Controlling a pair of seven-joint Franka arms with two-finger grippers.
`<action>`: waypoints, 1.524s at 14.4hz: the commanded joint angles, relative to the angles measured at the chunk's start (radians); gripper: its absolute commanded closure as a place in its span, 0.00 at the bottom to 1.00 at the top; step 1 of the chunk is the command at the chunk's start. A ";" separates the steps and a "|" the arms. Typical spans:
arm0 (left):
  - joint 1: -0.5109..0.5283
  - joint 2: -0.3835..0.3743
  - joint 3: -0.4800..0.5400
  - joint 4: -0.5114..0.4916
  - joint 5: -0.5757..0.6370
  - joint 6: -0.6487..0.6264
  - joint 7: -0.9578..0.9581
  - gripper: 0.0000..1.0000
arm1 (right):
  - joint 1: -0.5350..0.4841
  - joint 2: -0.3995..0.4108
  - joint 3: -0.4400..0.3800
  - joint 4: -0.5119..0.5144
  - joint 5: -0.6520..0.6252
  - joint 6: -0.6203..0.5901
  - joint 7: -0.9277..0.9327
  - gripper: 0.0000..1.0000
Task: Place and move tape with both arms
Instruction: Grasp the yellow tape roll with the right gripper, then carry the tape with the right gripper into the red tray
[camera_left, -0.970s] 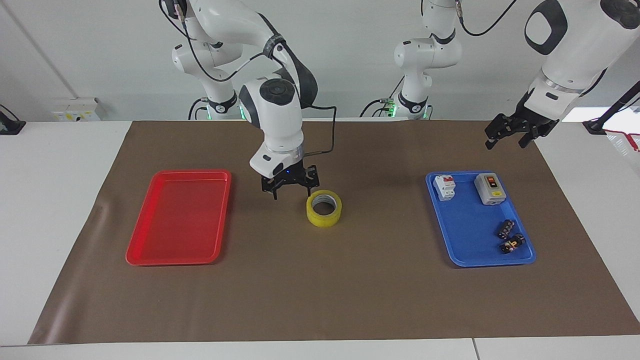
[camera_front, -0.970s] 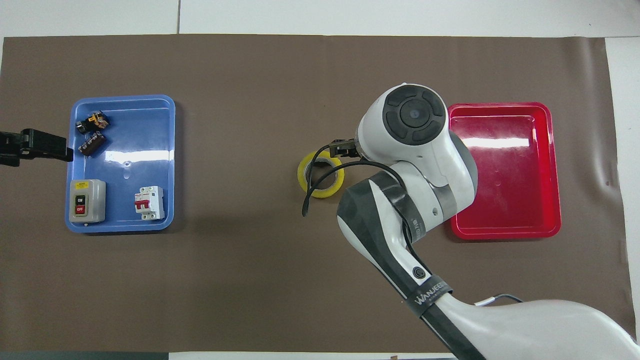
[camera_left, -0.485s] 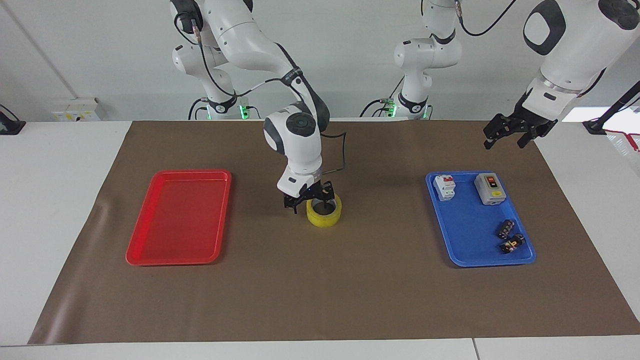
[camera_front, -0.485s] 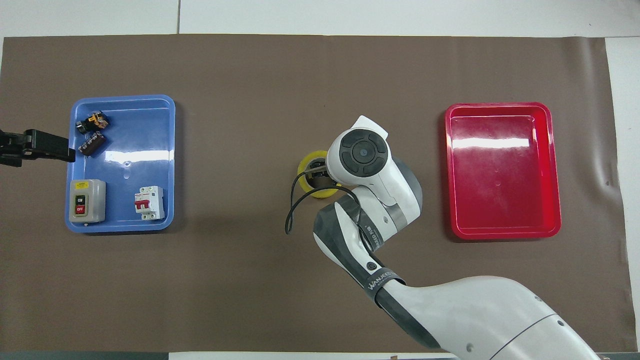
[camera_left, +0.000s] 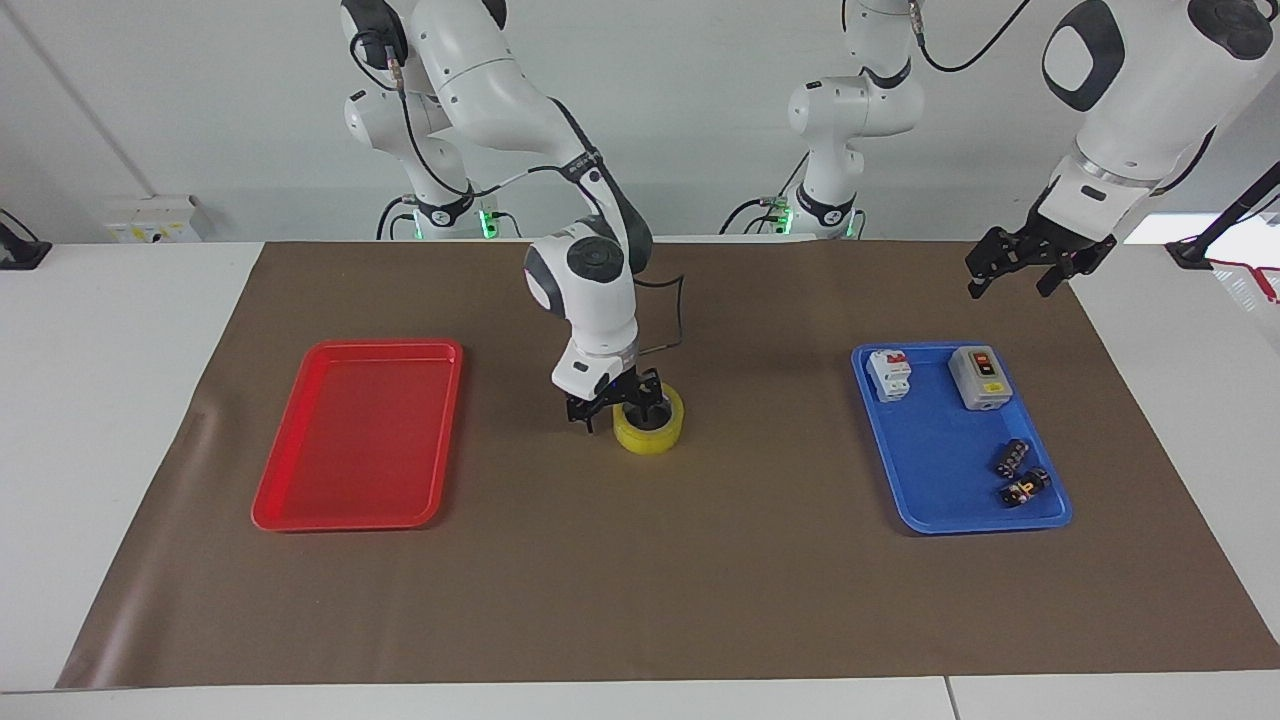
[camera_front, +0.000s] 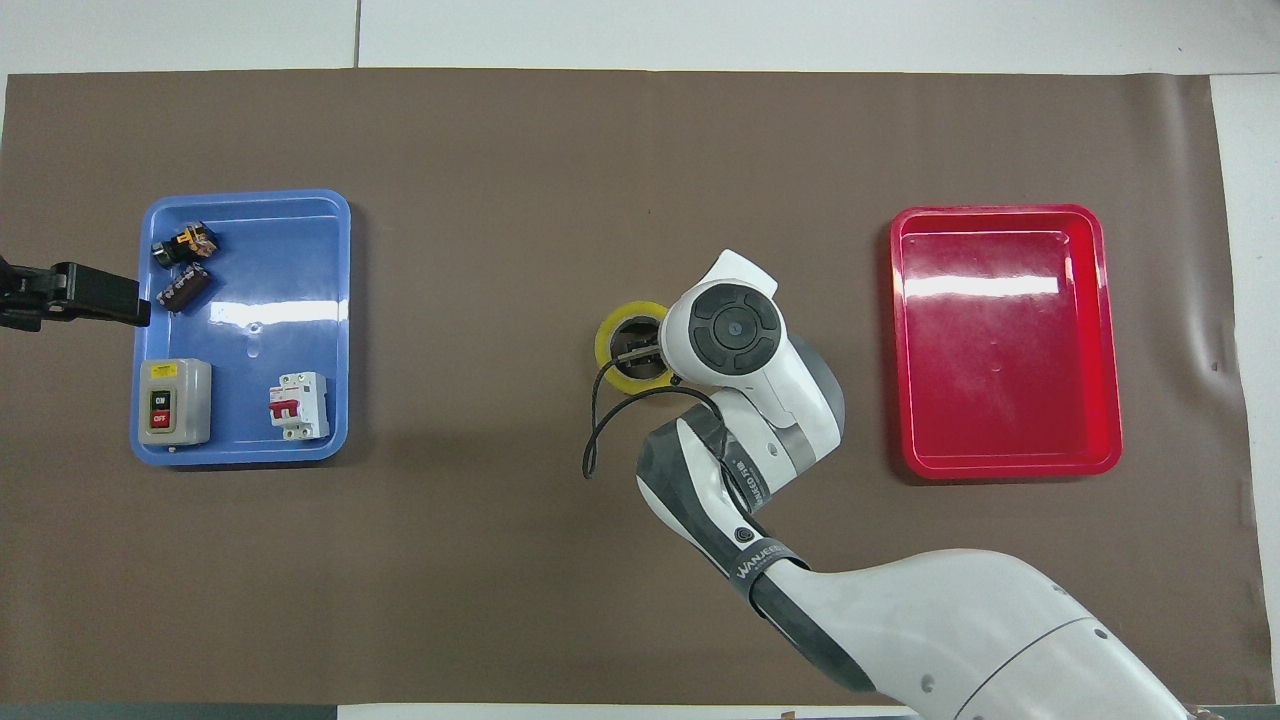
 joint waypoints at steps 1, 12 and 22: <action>0.000 -0.014 -0.001 -0.004 0.025 0.001 0.008 0.00 | 0.001 -0.010 -0.001 -0.035 -0.012 0.044 0.006 0.26; 0.008 -0.014 -0.001 -0.004 0.025 0.001 0.008 0.00 | -0.022 -0.025 -0.010 0.094 -0.012 -0.173 0.057 1.00; 0.006 -0.014 -0.001 -0.004 0.025 -0.001 0.008 0.00 | -0.453 -0.244 -0.015 0.057 -0.015 -0.411 -0.446 1.00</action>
